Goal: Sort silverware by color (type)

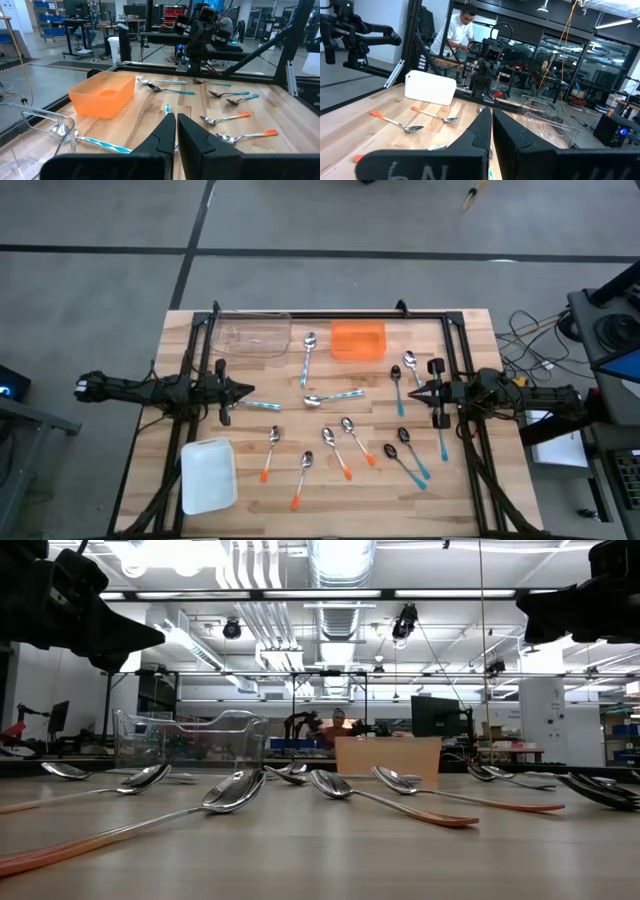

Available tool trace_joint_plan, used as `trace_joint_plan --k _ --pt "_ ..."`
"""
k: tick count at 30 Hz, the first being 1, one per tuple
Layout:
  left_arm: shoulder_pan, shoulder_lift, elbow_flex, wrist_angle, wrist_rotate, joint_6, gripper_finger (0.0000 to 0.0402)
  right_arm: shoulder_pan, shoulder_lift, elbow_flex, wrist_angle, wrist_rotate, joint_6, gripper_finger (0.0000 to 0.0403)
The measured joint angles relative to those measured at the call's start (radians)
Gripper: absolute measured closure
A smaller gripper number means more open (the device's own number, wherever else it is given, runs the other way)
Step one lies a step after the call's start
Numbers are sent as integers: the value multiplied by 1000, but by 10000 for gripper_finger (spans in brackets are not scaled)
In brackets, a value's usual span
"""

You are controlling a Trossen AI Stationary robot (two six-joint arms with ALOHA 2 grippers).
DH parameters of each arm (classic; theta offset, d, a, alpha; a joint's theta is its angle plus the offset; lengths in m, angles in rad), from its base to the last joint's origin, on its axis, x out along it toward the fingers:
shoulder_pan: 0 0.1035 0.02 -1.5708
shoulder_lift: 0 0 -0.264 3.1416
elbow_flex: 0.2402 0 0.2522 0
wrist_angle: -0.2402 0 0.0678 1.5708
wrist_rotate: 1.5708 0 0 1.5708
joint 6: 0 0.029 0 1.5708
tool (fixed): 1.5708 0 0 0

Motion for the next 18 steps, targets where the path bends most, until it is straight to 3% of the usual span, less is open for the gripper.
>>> trace_joint_plan --k 16,18 --pt "0 0 0 22 0 -3 402 0 0 0 0 0 0 394" --pt "-1 0 0 83 9 -91 402 0 0 0 0 0 0 394"
